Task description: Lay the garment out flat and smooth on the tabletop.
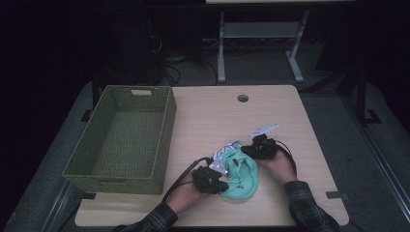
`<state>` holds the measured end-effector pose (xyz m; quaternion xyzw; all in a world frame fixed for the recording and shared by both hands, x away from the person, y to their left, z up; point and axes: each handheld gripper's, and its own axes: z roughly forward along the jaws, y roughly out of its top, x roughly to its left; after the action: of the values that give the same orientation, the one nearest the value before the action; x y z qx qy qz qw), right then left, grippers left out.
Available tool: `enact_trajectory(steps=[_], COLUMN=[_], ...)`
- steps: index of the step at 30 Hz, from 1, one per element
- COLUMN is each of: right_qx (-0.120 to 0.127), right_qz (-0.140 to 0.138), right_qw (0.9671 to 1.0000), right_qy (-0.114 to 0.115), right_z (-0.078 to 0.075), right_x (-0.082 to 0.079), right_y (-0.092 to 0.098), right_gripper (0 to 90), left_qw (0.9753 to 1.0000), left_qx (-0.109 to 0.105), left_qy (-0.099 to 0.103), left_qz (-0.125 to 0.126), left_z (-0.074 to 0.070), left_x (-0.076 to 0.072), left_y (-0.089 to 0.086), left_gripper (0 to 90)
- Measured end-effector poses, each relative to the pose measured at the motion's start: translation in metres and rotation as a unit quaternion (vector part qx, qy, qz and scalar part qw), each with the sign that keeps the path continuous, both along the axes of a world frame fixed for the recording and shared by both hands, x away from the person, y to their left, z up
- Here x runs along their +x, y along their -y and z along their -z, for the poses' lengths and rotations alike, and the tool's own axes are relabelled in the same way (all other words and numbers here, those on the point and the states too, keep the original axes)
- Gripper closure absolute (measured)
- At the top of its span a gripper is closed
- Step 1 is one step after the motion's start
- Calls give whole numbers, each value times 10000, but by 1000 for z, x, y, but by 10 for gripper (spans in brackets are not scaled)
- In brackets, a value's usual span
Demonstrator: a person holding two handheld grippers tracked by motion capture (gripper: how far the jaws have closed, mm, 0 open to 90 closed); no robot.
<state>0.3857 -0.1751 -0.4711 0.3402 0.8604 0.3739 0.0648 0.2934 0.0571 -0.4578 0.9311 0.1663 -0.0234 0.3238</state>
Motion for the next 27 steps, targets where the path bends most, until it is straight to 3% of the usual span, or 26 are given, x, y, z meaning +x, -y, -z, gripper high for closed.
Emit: enact_trajectory(steps=[2, 6, 11, 17, 22, 27], right_qx=[-80, -198, -66, -25, -105, -259], right_qz=[-70, -10, 296, 619, 1000, 1183], right_qw=[9999, 9997, 9993, 9976, 9941, 9918], right_qy=[28, 125, 228, 318, 401, 418], right_z=[-1, -3, -12, -17, -19, -16], right_x=[-2, -4, -3, -2, -1, 1], right_y=[-2, -2, 13, 38, 58, 69], right_gripper=[874, 890, 890, 890, 891, 891], left_qw=[10000, 10000, 10000, 9997, 9994, 9989], left_qx=[0, 83, 78, 192, 250, 293], left_qy=[2, 52, -28, 79, 75, 133], left_qz=[-2, -9, -49, -127, -217, -354], left_z=[0, -1, -1, -3, -4, -4], left_x=[0, -2, -1, 0, 3, 5], left_y=[0, 2, 1, -2, -6, -9], left_gripper=[854, 856, 859, 871, 881, 886])
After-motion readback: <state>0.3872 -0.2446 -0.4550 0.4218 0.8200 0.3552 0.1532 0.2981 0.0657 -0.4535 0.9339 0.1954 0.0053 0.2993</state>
